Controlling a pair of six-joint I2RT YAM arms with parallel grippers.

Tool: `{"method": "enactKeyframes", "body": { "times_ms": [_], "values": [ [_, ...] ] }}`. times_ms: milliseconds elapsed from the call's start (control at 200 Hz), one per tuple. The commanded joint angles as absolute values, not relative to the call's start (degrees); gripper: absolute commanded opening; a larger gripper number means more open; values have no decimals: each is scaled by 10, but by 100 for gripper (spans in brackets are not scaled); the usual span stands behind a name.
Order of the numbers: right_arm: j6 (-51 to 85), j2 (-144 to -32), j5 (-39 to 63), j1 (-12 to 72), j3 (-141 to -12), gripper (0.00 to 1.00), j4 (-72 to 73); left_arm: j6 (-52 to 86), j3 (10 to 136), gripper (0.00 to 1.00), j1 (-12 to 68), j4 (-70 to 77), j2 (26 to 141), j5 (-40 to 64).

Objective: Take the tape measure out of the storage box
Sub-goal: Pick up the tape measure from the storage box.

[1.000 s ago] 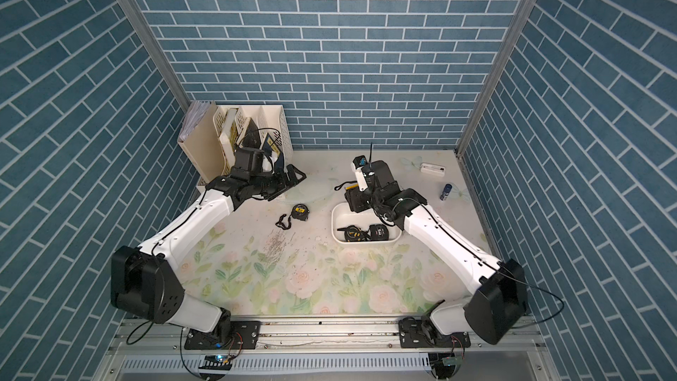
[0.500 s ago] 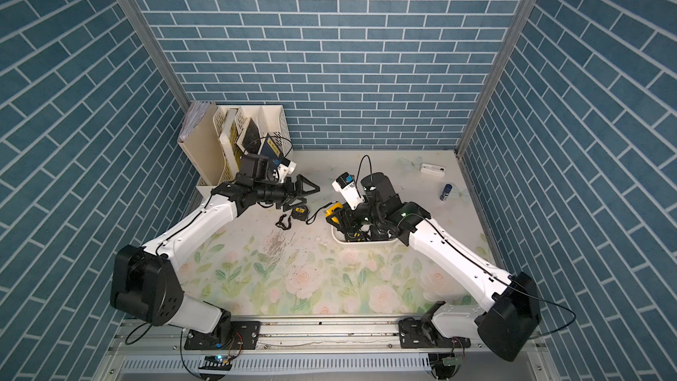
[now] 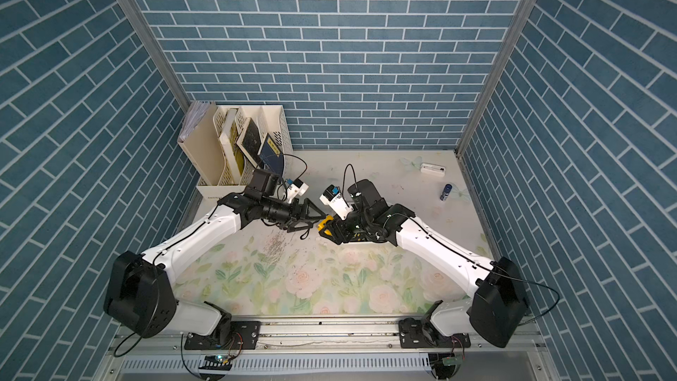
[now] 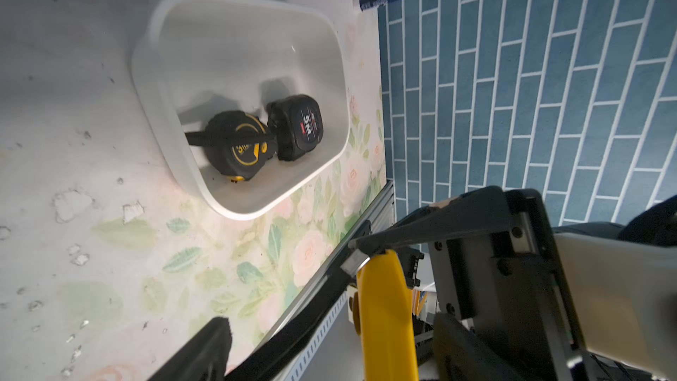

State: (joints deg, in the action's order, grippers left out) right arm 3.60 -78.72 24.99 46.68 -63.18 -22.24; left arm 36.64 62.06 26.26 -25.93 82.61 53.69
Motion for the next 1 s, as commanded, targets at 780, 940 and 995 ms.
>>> {"method": "enactKeyframes", "body": {
  "times_ms": [780, 940, 995],
  "values": [
    [-11, -809, 230, 493, -657, 0, -214, 341, 608, 58, 305, -286, 828, 541],
    [-11, -812, 237, 495, -657, 0, -211, 341, 611, 55, 308, -279, 837, 533],
    [-11, -813, 238, 497, -658, 0, -210, 341, 612, 52, 308, -276, 841, 529]
  ]
}}
